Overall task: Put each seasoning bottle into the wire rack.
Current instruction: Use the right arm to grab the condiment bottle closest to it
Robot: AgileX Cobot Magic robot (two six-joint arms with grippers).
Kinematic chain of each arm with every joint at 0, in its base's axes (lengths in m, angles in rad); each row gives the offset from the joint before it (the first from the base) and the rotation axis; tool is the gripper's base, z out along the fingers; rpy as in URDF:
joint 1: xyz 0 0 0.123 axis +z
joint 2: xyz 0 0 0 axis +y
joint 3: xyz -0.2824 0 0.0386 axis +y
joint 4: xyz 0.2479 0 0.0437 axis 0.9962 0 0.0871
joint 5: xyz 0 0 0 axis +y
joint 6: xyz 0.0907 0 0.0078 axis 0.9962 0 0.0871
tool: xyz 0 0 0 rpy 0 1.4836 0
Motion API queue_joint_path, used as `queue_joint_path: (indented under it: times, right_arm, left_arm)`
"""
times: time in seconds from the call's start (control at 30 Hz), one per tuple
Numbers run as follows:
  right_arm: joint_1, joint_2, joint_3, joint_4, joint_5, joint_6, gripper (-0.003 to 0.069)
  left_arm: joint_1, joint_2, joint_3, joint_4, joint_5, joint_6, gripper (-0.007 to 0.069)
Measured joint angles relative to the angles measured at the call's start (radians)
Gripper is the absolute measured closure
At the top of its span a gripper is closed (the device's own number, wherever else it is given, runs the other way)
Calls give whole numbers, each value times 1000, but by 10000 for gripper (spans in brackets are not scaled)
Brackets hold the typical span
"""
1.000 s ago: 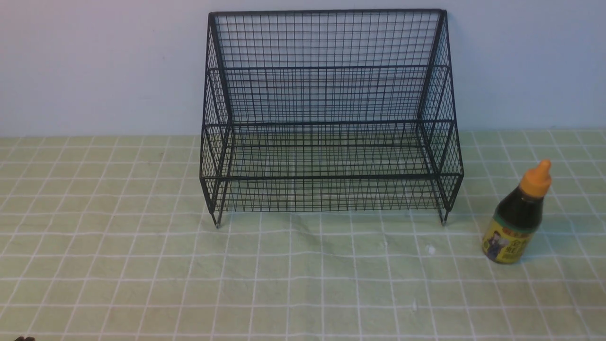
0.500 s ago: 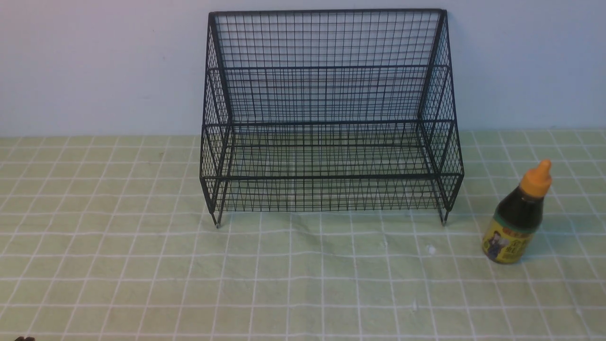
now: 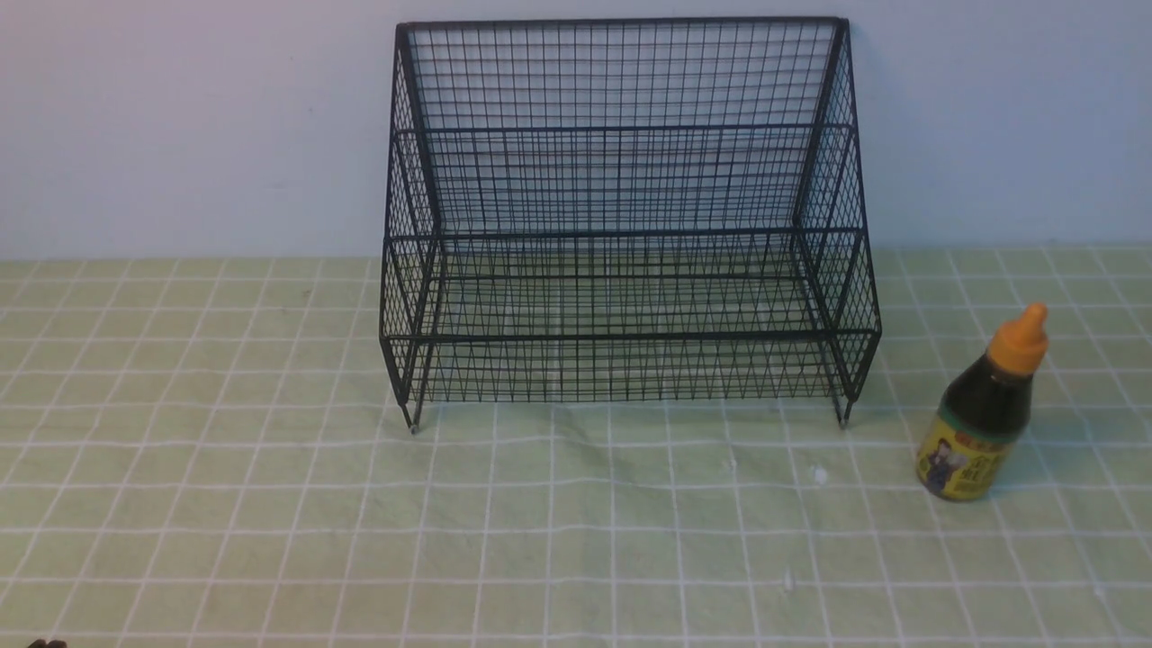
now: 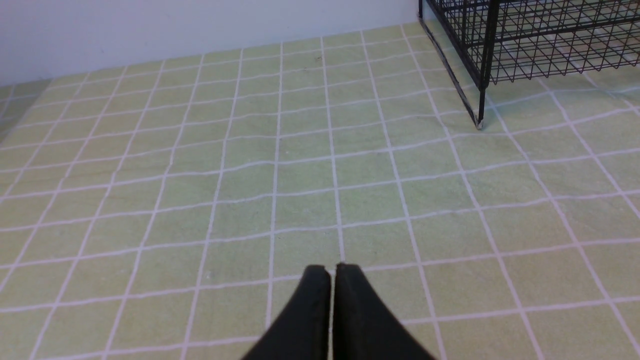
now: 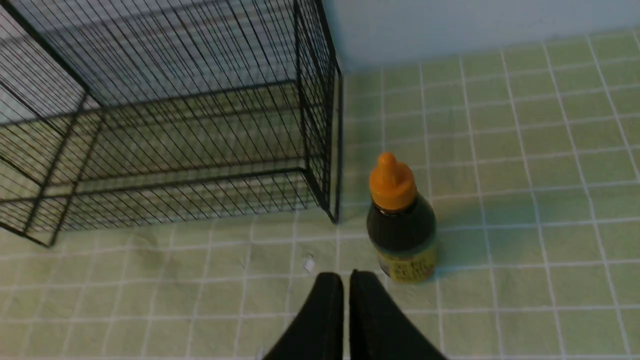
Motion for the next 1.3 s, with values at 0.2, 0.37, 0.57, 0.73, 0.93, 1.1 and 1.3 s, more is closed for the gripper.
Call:
queue_joint_path:
  times: [0.2, 0.37, 0.57, 0.73, 0.93, 1.1, 1.3]
  right_arm:
    - [0, 270, -159, -7, 36, -65, 459]
    - [0, 413, -197, -18, 5, -95, 250]
    - [0, 596, -199, -33, -61, -101, 88]
    - [0, 712, -199, -35, -138, -101, 76]
    - [0, 786, -199, -35, -155, -101, 97]
    - [0, 805, -199, -37, -133, -107, 272]
    - [0, 800, -210, -66, -97, -133, 365]
  left_arm:
    - [0, 0, 0, 0, 0, 0, 631]
    - [0, 0, 0, 0, 0, 0, 631]
    - [0, 0, 0, 0, 0, 0, 631]
    - [0, 0, 0, 0, 0, 0, 631]
    - [0, 0, 0, 0, 0, 0, 631]
    - [0, 0, 0, 0, 0, 0, 631]
    - [0, 0, 0, 0, 0, 0, 631]
